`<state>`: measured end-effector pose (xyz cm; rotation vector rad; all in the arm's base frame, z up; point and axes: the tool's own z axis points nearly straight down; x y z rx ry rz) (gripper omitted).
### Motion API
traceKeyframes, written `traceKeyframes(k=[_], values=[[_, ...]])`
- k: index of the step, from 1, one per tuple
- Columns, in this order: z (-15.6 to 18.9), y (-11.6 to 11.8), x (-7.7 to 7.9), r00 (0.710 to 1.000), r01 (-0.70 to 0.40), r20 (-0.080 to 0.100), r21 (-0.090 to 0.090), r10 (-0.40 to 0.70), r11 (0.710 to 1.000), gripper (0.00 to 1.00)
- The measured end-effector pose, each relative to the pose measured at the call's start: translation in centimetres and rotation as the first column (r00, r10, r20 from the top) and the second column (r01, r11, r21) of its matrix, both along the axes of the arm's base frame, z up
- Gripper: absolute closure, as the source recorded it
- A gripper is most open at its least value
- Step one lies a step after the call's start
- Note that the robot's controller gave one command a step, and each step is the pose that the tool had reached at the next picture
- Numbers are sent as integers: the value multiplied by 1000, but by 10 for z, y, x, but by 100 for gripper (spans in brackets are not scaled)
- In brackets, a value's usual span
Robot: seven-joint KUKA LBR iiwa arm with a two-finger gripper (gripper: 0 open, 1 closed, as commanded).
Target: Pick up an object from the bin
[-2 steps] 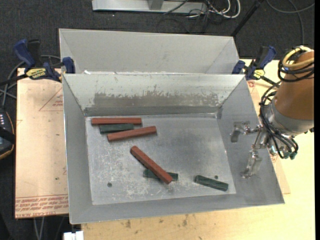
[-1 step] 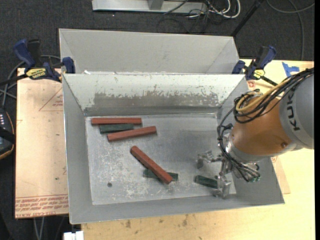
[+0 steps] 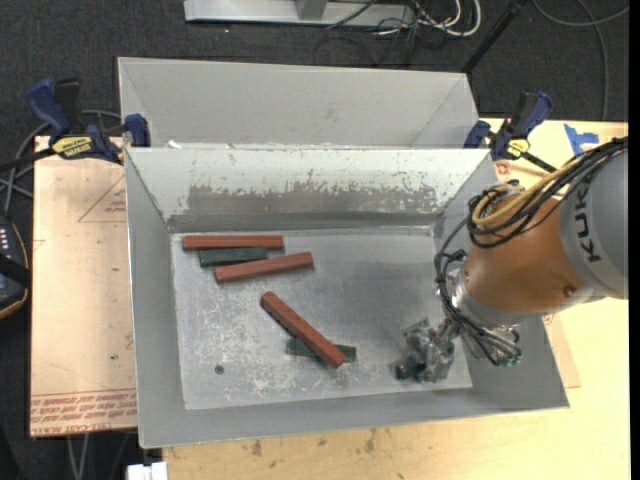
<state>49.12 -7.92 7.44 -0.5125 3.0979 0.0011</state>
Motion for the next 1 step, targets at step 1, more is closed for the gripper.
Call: traceKeyframes(k=[1], values=[[133, -14, 21, 996, 86, 10, -1, -86, 996, 100]])
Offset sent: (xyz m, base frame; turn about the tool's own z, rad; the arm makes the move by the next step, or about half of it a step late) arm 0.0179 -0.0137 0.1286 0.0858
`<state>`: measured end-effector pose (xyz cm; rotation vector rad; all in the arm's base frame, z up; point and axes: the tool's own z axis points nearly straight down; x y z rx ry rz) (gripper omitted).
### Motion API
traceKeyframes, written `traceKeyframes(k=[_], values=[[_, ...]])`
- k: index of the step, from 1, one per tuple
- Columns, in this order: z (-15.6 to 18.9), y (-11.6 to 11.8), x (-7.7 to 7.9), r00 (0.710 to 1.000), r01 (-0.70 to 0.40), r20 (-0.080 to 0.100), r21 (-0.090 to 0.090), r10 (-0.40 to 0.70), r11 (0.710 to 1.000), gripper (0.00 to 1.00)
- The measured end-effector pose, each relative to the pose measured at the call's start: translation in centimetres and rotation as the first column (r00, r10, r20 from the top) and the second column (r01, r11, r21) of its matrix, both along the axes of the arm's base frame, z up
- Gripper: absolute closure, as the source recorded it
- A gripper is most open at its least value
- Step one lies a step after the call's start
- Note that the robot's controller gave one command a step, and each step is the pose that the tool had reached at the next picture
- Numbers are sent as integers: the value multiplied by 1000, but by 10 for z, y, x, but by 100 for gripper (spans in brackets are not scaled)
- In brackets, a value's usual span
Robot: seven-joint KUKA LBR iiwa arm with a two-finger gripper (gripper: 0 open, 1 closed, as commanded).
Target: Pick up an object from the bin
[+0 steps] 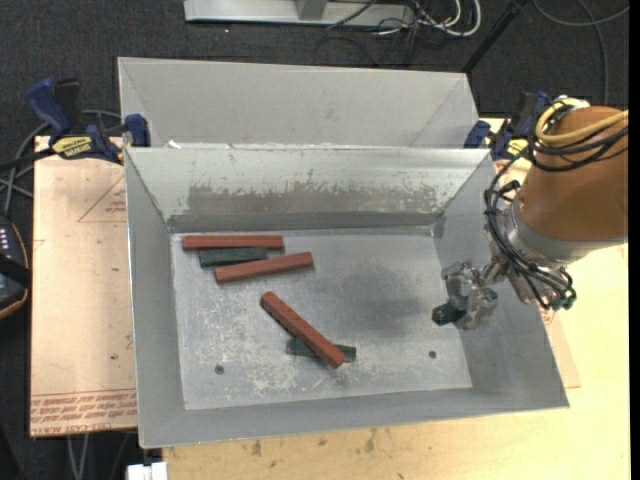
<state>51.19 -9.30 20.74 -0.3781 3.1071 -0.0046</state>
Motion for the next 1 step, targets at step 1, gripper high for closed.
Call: traceKeyframes(k=[1], values=[[45, -42, -11, 997, -74, -4, -2, 74, 997, 100]])
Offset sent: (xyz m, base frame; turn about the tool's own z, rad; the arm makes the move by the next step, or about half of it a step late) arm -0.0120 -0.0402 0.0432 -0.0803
